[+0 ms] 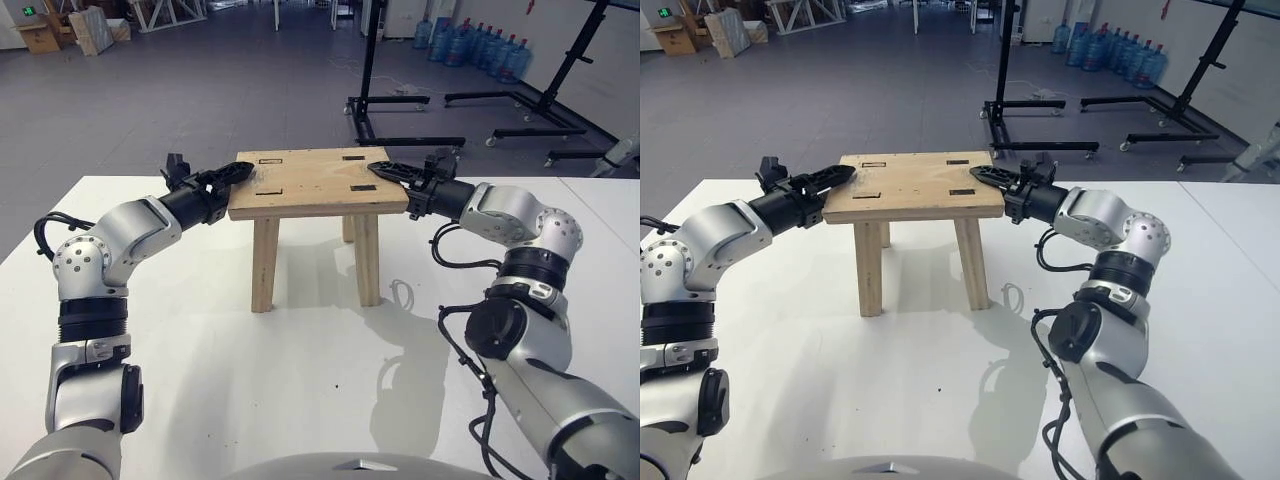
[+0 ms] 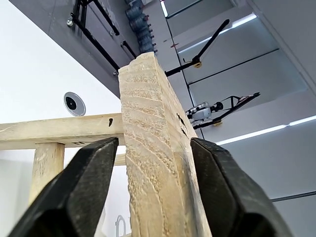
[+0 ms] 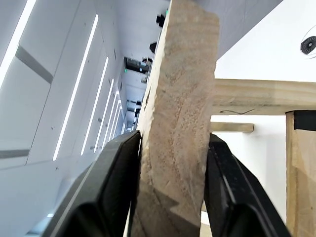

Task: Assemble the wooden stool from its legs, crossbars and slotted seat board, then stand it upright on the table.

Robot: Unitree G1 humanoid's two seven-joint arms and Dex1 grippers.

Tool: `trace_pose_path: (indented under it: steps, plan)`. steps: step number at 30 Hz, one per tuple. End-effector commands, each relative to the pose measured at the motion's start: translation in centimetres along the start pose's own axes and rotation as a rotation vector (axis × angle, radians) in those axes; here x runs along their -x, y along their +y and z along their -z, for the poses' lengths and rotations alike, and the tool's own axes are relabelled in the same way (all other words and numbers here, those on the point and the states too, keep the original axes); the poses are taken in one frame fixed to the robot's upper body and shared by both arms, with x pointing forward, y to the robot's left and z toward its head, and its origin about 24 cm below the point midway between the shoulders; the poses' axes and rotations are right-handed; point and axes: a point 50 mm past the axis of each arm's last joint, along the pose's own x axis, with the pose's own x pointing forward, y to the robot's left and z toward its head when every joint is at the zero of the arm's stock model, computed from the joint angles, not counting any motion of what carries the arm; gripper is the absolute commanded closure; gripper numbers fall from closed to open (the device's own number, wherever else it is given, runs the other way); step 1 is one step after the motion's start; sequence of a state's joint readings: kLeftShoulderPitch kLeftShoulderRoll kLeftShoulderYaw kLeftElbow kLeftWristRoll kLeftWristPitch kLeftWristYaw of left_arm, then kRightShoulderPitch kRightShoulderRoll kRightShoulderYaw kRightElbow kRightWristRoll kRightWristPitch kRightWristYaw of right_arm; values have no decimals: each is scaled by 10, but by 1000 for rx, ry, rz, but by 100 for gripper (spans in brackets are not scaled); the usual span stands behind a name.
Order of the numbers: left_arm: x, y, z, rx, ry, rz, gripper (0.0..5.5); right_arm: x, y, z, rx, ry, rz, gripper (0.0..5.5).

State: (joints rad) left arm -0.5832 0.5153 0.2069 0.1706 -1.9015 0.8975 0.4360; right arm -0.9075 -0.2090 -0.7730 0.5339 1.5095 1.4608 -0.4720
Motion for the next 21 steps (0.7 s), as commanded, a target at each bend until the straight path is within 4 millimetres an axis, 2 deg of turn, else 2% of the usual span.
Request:
trace_pose_path:
  steps: [1,8,14,18,21]
  plan:
    - [-34,-1,59,-9,272,54,217,-42,-9,46,-26,163,114,323]
    - [-35,-3,54,24,231,98,106,-33,2,37,-49,87,108,193]
    - [-33,8,39,40,172,70,21,-26,15,25,-56,32,90,91]
    - [-33,9,35,41,151,75,10,-23,21,19,-57,7,79,15]
    - [-32,11,33,42,145,72,10,-21,24,15,-53,-12,75,12]
